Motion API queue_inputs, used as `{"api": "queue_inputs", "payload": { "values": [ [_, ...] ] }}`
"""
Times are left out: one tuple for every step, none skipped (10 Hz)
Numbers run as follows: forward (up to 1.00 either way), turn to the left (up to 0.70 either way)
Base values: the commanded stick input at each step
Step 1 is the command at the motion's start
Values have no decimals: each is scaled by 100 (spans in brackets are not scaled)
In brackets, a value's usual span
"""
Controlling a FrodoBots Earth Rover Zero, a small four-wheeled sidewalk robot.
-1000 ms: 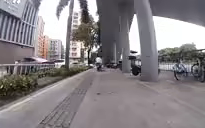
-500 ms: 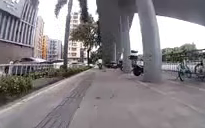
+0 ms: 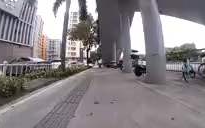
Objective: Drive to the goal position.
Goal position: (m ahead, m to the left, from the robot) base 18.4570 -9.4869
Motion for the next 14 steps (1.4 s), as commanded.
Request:
{"api": "queue_inputs", "payload": {
  "values": [
    [45,0],
    [45,0],
    [45,0],
    [45,0],
    [45,0],
    [45,0],
    [45,0],
    [45,0],
    [45,0],
    [45,0],
    [45,0],
    [45,0],
    [45,0],
    [45,0]
  ]
}}
